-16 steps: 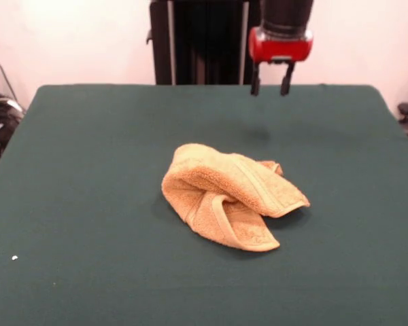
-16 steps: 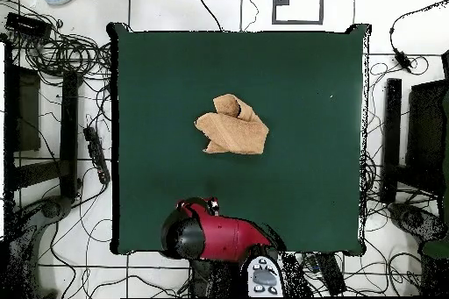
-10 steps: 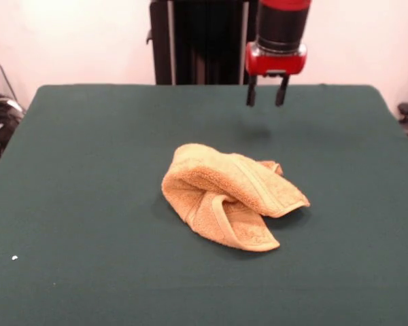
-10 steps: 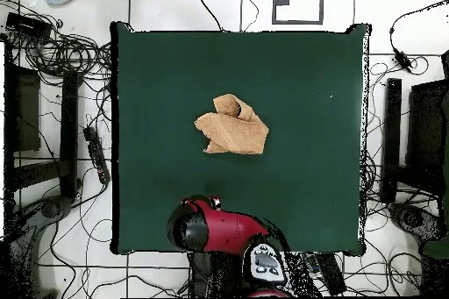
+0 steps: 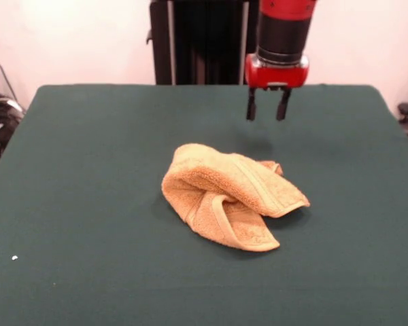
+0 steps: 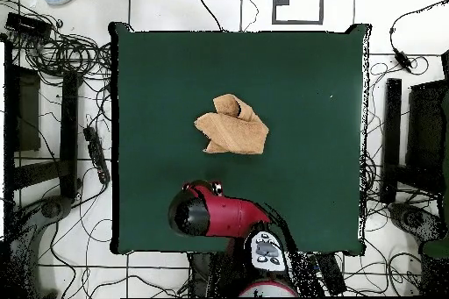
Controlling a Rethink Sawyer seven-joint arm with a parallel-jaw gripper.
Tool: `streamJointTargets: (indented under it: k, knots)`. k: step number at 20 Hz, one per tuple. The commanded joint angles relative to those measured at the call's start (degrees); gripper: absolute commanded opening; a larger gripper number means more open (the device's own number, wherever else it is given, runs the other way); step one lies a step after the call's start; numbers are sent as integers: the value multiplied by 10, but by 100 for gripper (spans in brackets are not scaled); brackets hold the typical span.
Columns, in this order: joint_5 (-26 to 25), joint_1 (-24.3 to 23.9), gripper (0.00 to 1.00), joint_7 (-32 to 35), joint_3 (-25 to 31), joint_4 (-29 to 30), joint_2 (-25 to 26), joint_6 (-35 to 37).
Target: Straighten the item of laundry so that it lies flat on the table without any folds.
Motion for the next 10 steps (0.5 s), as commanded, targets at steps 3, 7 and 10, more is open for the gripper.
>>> streamJointTargets:
  k: [3, 7, 10]
  knots:
    - [16, 21, 100, 59, 47, -113, -24, 104]
    - [25, 24, 100, 70, 41, -128, -36, 139]
    - [24, 18, 100, 68, 46, -142, -44, 165]
